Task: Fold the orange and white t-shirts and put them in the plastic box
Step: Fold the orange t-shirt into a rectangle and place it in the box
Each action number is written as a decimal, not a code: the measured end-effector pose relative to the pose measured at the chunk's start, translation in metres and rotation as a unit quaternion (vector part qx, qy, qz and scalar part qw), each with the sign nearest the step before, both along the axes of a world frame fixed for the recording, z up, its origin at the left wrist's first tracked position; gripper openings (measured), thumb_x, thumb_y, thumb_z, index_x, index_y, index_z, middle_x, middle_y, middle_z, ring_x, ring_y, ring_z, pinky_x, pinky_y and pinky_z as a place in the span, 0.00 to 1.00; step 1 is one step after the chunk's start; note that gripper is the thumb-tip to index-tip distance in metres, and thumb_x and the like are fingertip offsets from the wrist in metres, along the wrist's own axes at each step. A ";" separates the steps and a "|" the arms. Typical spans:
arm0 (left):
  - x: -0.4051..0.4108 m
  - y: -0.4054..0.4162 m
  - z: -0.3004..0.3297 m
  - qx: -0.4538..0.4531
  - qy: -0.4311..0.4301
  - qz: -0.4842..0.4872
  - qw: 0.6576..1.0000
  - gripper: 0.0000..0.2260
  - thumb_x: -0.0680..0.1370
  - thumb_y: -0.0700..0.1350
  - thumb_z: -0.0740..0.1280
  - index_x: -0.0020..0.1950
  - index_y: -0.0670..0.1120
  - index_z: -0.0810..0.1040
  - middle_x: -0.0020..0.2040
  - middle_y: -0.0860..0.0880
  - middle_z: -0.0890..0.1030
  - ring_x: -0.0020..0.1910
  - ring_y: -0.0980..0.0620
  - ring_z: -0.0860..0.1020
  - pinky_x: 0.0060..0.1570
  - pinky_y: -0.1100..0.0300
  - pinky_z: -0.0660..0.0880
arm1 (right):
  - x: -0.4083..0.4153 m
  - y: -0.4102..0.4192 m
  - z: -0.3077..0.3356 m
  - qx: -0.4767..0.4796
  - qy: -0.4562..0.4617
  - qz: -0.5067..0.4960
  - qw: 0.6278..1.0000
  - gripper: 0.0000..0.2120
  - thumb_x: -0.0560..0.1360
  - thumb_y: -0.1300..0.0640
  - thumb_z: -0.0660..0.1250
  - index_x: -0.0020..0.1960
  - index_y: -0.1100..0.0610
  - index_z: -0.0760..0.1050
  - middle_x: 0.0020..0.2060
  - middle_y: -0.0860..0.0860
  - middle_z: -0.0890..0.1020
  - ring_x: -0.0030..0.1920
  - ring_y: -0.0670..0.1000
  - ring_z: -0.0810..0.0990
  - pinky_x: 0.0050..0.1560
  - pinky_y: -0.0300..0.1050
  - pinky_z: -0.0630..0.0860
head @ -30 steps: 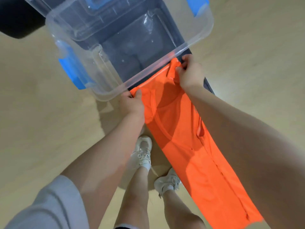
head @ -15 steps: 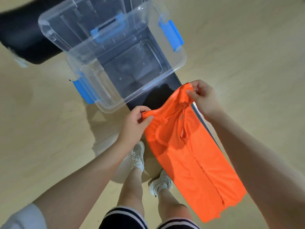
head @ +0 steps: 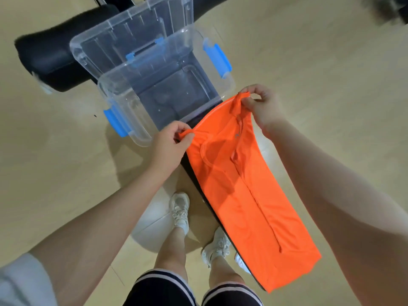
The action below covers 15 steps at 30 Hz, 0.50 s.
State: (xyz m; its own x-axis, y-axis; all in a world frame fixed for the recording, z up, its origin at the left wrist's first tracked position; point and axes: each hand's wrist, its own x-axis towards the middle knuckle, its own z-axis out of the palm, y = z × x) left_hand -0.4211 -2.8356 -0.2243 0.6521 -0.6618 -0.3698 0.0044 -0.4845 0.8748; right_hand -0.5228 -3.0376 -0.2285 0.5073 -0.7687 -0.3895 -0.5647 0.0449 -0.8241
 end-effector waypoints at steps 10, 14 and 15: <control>-0.148 0.039 -0.060 0.127 -0.085 -0.094 0.984 0.03 0.71 0.40 0.71 0.44 0.44 0.80 0.46 0.51 0.70 0.49 0.51 0.70 0.51 0.62 0.66 | -0.177 0.044 -0.068 0.040 0.105 0.008 0.994 0.18 0.71 0.71 0.54 0.38 0.49 0.72 0.28 0.50 0.77 0.24 0.47 0.76 0.36 0.47 0.75; -0.216 0.044 -0.082 0.191 -0.021 0.030 0.981 0.04 0.73 0.39 0.69 0.46 0.46 0.80 0.51 0.47 0.70 0.48 0.53 0.71 0.43 0.71 0.63 | -0.234 0.059 -0.101 0.094 0.091 -0.034 0.991 0.17 0.71 0.70 0.55 0.36 0.51 0.74 0.30 0.52 0.79 0.32 0.50 0.78 0.41 0.46 0.74; -0.232 0.044 -0.089 0.195 0.023 0.069 0.978 0.04 0.73 0.39 0.68 0.46 0.46 0.79 0.51 0.46 0.72 0.46 0.53 0.73 0.39 0.69 0.65 | -0.243 0.061 -0.107 0.116 0.093 -0.062 0.987 0.16 0.71 0.70 0.55 0.35 0.52 0.74 0.30 0.53 0.78 0.31 0.49 0.79 0.39 0.44 0.73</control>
State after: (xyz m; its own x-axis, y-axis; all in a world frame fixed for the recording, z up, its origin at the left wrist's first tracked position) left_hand -0.6528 -2.7920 -0.3130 0.7026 -0.3702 -0.6076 0.1287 -0.7738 0.6202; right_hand -0.7653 -2.9768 -0.3360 0.3174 -0.6995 -0.6403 -0.6832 0.2996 -0.6659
